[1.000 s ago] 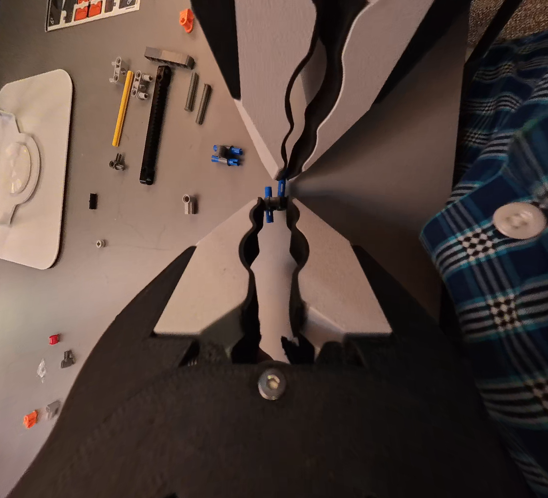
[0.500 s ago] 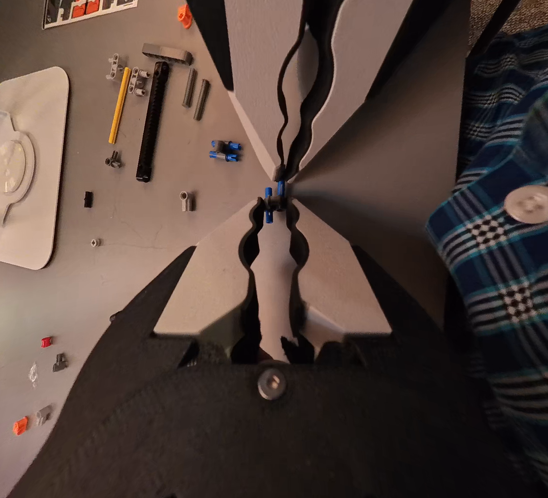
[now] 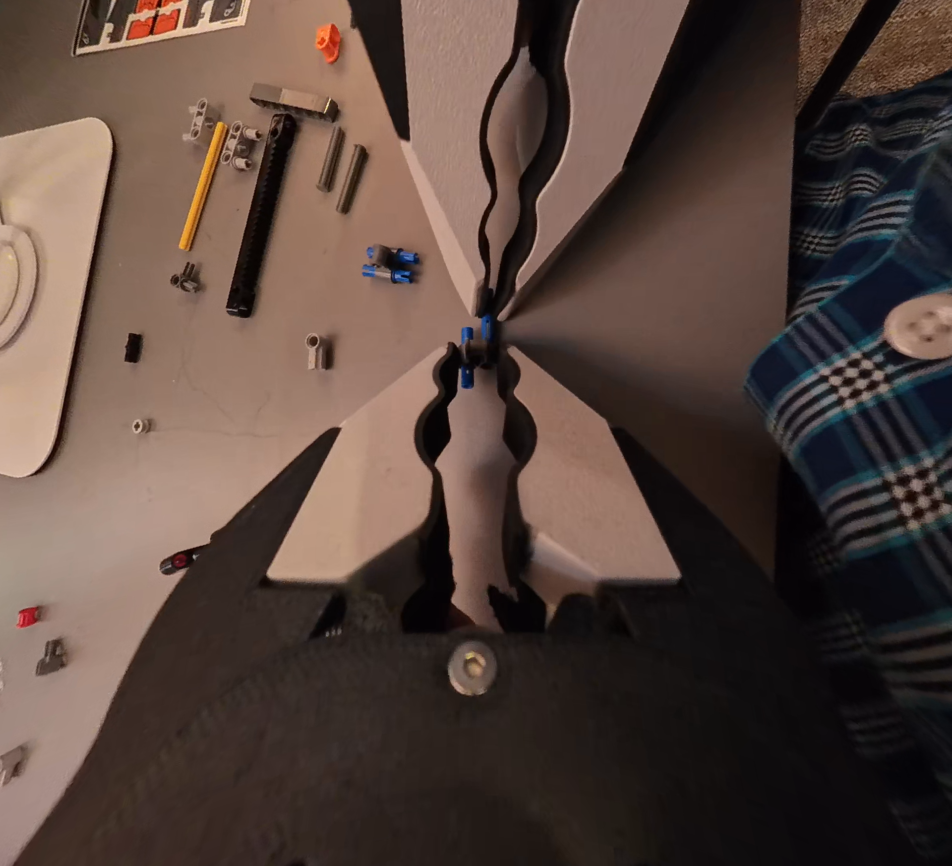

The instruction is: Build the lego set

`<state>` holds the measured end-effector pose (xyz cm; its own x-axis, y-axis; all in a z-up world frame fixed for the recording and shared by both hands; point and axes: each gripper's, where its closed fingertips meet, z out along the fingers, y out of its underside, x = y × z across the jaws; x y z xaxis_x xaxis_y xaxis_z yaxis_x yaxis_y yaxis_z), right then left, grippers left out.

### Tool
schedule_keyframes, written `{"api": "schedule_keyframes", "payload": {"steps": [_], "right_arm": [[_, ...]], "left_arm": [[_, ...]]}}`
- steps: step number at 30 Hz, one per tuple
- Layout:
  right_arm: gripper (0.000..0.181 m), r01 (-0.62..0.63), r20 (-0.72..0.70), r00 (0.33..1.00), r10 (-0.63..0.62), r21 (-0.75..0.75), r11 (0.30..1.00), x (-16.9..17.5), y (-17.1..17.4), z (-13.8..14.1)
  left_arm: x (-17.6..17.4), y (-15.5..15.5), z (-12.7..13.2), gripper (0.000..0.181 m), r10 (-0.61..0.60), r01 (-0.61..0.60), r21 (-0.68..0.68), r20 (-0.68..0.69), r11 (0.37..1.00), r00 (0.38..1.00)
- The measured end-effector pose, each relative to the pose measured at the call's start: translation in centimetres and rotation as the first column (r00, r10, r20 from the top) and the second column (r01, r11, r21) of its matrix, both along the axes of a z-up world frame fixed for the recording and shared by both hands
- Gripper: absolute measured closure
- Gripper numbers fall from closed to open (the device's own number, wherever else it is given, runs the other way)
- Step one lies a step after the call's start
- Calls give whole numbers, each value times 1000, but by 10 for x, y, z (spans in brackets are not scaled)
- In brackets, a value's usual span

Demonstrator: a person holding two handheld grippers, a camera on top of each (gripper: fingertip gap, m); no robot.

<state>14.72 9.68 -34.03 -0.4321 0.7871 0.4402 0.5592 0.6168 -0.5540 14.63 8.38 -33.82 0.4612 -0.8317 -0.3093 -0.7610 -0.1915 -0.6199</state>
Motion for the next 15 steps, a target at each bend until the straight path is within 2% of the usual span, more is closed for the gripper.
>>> {"api": "schedule_keyframes", "payload": {"steps": [9, 15], "right_arm": [[180, -17, -44, 999, 14, -69, 997, -1, -12, 2], [180, -21, -98, 995, 8, -133, 991, 2, -16, 8]], "left_arm": [[0, -1, 0, 168, 8, -8, -3, 84, 1000, 996], [4, 0, 11, 168, 10, -10, 1, 194, 1000, 981]]}}
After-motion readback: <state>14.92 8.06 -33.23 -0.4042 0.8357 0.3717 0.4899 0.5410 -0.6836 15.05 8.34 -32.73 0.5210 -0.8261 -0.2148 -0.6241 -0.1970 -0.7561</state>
